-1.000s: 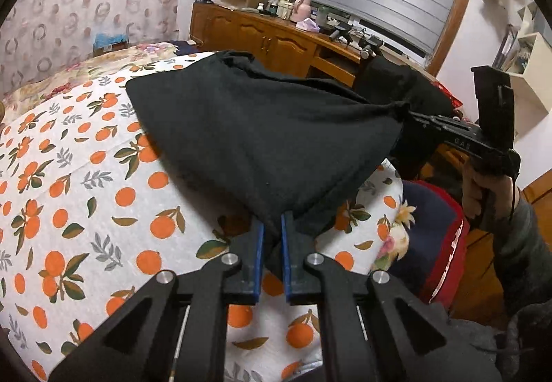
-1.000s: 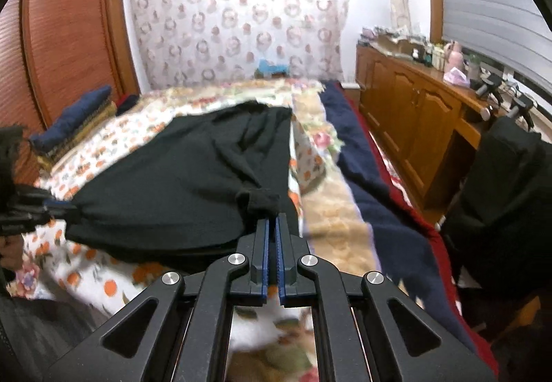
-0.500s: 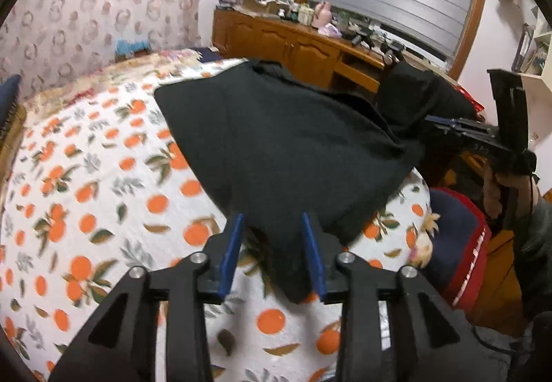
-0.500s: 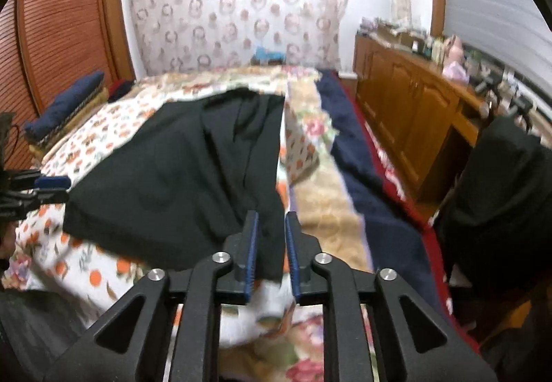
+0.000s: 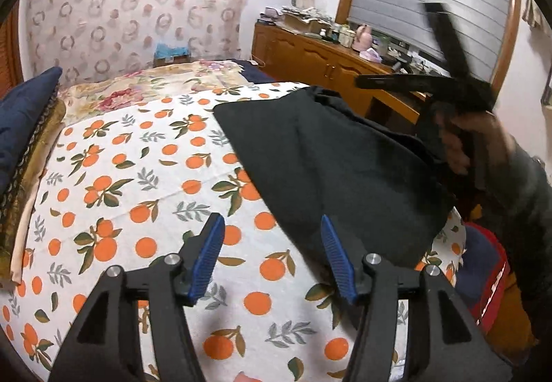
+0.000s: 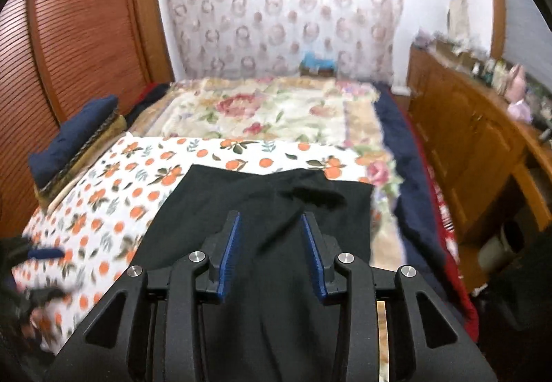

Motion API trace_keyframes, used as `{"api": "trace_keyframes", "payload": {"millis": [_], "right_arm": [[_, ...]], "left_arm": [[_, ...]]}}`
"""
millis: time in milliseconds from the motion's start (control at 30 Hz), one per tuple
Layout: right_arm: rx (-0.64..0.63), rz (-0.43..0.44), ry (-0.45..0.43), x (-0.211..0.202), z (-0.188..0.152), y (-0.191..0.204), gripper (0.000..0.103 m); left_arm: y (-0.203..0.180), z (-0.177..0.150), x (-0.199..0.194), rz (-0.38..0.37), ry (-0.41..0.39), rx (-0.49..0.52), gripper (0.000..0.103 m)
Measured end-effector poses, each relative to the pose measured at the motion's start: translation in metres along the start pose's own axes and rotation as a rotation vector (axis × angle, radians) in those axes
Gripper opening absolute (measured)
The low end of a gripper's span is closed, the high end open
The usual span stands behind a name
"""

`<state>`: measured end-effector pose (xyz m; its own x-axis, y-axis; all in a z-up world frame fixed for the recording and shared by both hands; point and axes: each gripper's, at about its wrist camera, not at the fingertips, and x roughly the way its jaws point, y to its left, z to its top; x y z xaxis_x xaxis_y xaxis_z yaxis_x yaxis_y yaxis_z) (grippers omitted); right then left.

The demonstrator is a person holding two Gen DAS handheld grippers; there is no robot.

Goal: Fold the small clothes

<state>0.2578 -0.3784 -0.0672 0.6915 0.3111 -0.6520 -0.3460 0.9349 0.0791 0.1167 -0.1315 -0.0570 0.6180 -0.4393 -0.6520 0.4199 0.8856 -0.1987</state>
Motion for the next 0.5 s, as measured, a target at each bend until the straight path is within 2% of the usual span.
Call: {"api": "trace_keyframes", "payload": {"millis": [167,300,400,433,500], "right_arm": [[0.105,-0.034,0.123,0.063,0.022,-0.024,0.035],[0.191,0.005,0.199,0.088,0.022,-0.040,0.035],[0.190,0.065,0.190,0.087,0.025,-0.040,0.014],[0.166,0.050,0.184,0.084,0.026,-0.038,0.005],[0.111,0.003,0.158,0.077,0.032,-0.034,0.001]], "left_arm": [[0.004,-0.004,0.001,0.005,0.003,-0.013,0.057],[0.005,-0.007,0.004,0.001,0.013,-0.013,0.057],[0.006,-0.010,0.008,-0.007,0.023,-0.014,0.057],[0.005,-0.012,0.008,-0.010,0.028,-0.015,0.057],[0.005,-0.014,0.010,-0.012,0.035,-0.016,0.057]]}}
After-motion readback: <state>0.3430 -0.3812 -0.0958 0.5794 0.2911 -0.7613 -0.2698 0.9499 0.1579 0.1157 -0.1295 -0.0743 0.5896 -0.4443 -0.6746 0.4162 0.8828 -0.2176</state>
